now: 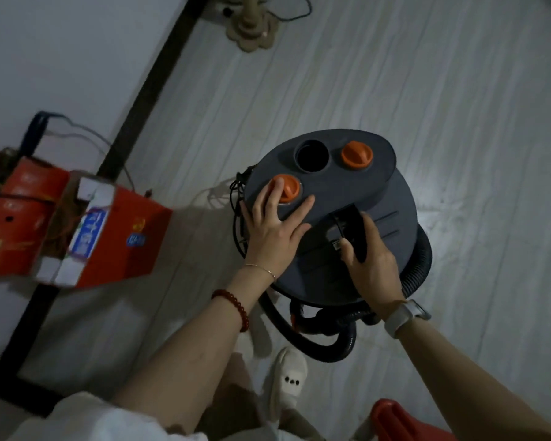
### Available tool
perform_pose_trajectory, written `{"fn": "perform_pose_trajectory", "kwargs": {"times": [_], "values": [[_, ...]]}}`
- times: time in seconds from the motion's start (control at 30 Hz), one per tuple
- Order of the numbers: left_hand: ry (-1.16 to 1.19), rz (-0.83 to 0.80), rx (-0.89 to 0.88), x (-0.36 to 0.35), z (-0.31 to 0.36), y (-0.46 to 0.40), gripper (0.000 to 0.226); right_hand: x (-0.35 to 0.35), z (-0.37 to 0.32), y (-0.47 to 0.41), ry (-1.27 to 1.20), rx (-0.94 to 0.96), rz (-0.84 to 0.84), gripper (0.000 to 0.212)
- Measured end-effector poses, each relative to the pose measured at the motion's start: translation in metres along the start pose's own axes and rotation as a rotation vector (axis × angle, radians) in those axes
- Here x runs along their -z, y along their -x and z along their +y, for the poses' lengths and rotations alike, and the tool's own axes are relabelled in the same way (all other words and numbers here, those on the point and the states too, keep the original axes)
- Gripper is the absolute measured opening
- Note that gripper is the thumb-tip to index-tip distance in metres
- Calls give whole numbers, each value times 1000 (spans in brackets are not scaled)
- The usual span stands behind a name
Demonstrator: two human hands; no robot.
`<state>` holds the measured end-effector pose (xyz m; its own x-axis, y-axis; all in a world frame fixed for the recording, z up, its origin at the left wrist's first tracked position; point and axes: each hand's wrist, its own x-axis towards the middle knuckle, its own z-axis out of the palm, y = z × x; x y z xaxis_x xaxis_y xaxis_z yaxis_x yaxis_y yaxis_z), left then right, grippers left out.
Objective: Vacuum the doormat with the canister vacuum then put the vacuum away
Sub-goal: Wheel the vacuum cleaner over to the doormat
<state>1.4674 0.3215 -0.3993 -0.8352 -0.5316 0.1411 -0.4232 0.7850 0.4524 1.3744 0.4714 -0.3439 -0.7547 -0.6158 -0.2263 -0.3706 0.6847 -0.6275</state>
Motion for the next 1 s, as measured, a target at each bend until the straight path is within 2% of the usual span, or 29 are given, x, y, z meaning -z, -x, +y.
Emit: {"fn": "perform_pose_trajectory", "kwargs": {"times": [0.3, 0.4, 0.5, 0.77, 1.0], "values": [[-30, -211, -271, -1, -45, -207, 45, 4, -37, -147, -79, -178, 200, 62], [-65, -292, -296, -6, -44, -282, 48, 12, -44, -210, -92, -215, 281, 60], [-53, -413, -231, -10, -36, -350, 50, 26, -45, -268, -81, -228, 357, 58], [17, -362, -213, -49, -15, -543, 49, 98, -28, -461, -4, -204, 423, 60], [-8, -445, -257, -65, -30, -714, 50, 129, -43, -617, -19, -220, 475, 61]]}}
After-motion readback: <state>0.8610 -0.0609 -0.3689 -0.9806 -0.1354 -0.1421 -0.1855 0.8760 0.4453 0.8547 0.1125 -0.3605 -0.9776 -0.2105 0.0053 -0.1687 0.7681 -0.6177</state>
